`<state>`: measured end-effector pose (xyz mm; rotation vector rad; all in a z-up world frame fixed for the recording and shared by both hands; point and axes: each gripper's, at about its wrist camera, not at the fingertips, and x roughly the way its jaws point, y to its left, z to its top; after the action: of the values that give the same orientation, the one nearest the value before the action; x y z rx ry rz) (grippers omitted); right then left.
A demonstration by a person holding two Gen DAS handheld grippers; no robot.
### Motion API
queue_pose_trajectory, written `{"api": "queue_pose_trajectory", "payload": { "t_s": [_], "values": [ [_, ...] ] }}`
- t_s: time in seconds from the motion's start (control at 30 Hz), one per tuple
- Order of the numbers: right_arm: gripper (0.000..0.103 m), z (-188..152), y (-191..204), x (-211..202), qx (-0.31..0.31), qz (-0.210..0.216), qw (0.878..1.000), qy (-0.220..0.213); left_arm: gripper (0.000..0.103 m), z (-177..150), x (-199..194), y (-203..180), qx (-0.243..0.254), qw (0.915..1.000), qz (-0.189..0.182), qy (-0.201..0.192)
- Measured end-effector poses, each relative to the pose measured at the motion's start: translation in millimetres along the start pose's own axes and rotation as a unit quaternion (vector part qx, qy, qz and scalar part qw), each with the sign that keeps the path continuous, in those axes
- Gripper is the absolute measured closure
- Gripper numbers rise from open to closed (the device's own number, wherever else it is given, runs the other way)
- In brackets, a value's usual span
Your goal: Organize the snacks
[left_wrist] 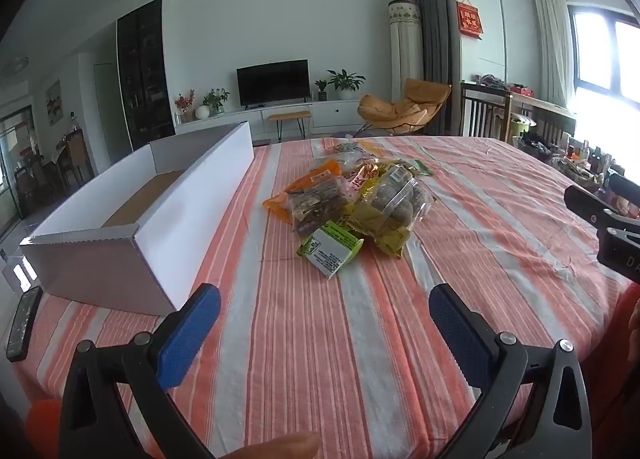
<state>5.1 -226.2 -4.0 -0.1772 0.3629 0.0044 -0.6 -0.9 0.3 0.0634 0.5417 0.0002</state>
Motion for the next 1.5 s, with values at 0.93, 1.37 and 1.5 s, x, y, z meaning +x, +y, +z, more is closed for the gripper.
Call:
{"api": "queue_pose_trajectory", "payload": {
  "t_s": [0.93, 1.37, 1.5],
  "values": [
    [0.008, -3.9, 6.5, 6.2, -0.013, -0.001, 1.000, 0.014, 0.000, -12.4, 20.7, 19.1, -0.027, 0.9993, 0.009, 0.025],
    [0.008, -6.1, 8.2, 12.1, -0.015, 0.002, 1.000, 0.024, 0.000, -15.5, 28.5, 24.2, -0.034, 0.9987, 0.008, 0.036],
    [0.008, -6.2, 8.2, 12.3, -0.014, 0.002, 1.000, 0.025, 0.000, -15.7, 28.8, 24.9, -0.034, 0.9987, 0.009, 0.037]
  ]
}}
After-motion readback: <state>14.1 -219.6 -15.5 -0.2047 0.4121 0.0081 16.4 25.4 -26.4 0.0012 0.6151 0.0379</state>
